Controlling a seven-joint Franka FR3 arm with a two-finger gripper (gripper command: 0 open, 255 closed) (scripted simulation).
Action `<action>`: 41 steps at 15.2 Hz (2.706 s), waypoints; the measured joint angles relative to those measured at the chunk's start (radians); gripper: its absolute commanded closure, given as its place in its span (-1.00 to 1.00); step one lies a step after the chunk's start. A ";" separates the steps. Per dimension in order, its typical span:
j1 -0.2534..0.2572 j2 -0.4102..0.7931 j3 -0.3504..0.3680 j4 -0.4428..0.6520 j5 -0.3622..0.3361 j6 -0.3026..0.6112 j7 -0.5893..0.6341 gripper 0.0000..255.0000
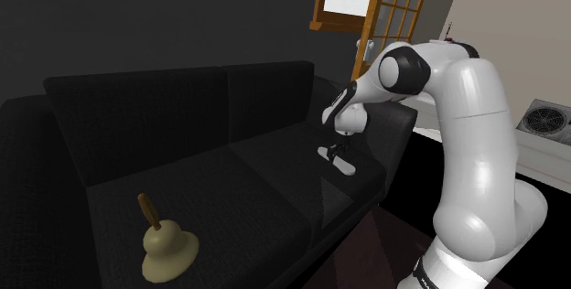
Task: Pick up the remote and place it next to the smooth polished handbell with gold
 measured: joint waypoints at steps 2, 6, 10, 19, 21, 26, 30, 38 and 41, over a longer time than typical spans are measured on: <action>0.008 -0.021 -0.009 0.001 -0.011 -0.022 0.010 1.00; 0.020 -0.065 -0.025 -0.007 -0.030 -0.056 0.024 1.00; 0.031 -0.109 -0.041 -0.015 -0.051 -0.092 0.036 1.00; 0.050 -0.191 -0.069 0.004 -0.097 -0.188 0.068 1.00; 0.056 -0.210 -0.074 0.006 -0.108 -0.209 0.077 1.00; 0.062 -0.251 -0.085 0.020 -0.130 -0.260 0.090 1.00; 0.067 -0.275 -0.091 0.043 -0.146 -0.306 0.104 1.00; 0.076 -0.336 -0.102 0.080 -0.179 -0.398 0.125 1.00; 0.078 -0.352 -0.105 0.098 -0.188 -0.431 0.131 1.00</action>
